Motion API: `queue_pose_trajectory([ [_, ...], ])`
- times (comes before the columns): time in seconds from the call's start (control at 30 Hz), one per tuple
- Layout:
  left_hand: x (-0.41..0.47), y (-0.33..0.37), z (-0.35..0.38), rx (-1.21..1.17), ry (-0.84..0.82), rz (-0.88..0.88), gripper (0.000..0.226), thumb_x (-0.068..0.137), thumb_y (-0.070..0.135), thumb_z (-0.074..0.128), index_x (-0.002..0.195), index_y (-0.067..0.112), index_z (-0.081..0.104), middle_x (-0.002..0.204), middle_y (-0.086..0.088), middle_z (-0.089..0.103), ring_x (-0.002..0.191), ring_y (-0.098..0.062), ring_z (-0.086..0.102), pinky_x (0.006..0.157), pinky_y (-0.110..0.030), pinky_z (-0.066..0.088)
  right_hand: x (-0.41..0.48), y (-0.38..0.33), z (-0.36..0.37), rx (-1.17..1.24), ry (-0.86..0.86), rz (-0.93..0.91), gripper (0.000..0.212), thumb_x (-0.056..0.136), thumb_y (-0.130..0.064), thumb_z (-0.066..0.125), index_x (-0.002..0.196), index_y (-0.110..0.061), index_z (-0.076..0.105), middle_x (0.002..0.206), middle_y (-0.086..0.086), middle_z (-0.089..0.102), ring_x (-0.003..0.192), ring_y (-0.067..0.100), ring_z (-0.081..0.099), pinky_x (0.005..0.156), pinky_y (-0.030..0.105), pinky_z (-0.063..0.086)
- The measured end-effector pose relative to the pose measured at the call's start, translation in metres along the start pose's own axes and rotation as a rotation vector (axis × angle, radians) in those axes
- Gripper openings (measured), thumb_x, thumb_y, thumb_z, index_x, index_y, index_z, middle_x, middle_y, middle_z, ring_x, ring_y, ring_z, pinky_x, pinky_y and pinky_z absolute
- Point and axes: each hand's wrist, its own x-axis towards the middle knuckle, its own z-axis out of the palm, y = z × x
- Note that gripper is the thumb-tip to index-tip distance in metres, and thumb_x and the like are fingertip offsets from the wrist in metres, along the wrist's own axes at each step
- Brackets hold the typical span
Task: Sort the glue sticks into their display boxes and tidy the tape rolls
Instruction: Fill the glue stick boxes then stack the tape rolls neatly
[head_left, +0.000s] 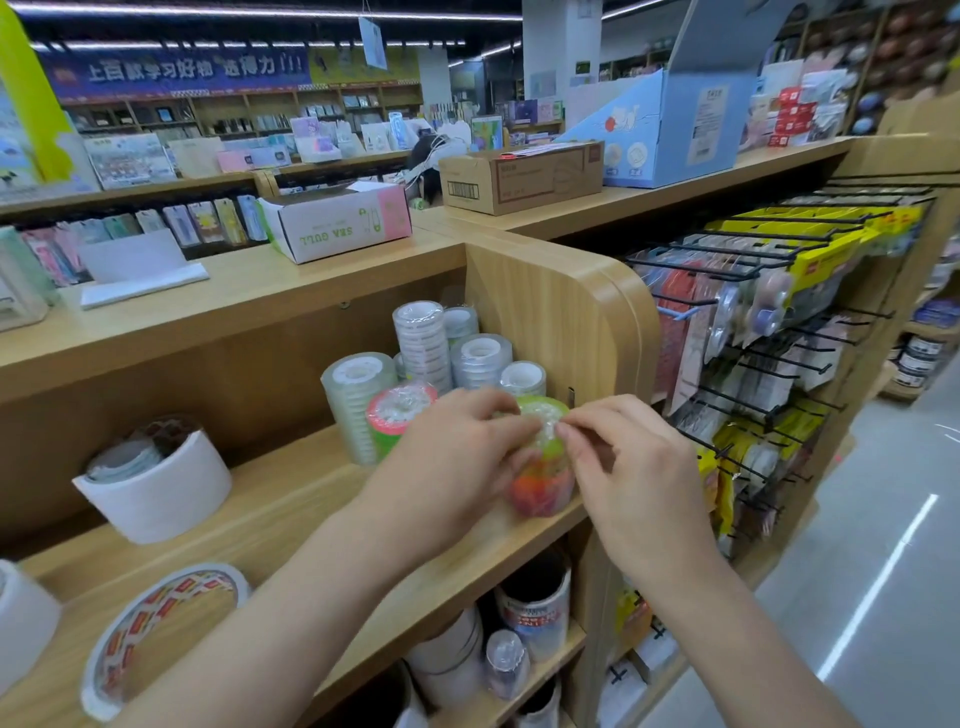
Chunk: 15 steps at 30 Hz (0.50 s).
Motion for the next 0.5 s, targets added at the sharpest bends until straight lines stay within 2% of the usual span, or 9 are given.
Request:
queue_pose_trajectory([
  [0.1,0.003,0.006,0.016,0.101,0.058,0.027,0.036,0.091,0.031,0.039,0.102,0.015,0.07,0.098,-0.005,0.062,0.08,-0.025,0.056,0.064,-0.032,0.048,-0.003,0.001,0.003,-0.216,0.053,-0.078,0.004,0.087,-0.007,0.068,0.087,-0.006,0.071,0.085,0.004,0.065,0.074,0.02,0.061,0.067,0.028,0.051],
  [0.23,0.007,0.011,0.026,0.109,0.158,0.007,0.032,0.091,0.03,0.044,0.102,0.015,0.069,0.096,-0.006,0.06,0.081,-0.026,0.056,0.06,-0.038,0.051,-0.003,0.004,0.004,-0.382,0.055,-0.157,0.005,0.088,-0.005,0.065,0.086,-0.004,0.07,0.087,0.007,0.066,0.078,0.027,0.054,0.073,0.032,0.046],
  [0.33,0.005,0.014,0.026,-0.008,0.194,-0.047,0.035,0.089,0.035,0.047,0.114,0.02,0.067,0.101,-0.003,0.062,0.088,-0.024,0.058,0.067,-0.037,0.053,-0.005,0.002,0.002,-0.355,0.051,-0.101,0.015,0.088,-0.008,0.062,0.099,-0.003,0.071,0.098,0.009,0.065,0.085,0.027,0.052,0.074,0.036,0.048],
  [0.43,0.001,0.014,0.016,-0.095,0.132,-0.124,0.05,0.09,0.041,0.057,0.139,0.034,0.047,0.119,0.005,0.057,0.104,-0.015,0.054,0.08,-0.034,0.051,-0.003,-0.005,-0.003,-0.246,0.043,-0.027,0.031,0.089,-0.011,0.059,0.119,-0.004,0.065,0.108,0.009,0.06,0.094,0.025,0.052,0.079,0.034,0.048],
  [0.5,-0.002,0.012,0.007,-0.117,0.103,-0.151,0.061,0.089,0.044,0.059,0.144,0.041,0.033,0.131,0.007,0.049,0.11,-0.013,0.052,0.085,-0.034,0.051,0.0,-0.013,-0.006,-0.194,0.044,-0.055,0.033,0.091,-0.01,0.058,0.123,-0.004,0.063,0.11,0.008,0.06,0.096,0.023,0.052,0.08,0.033,0.047],
])
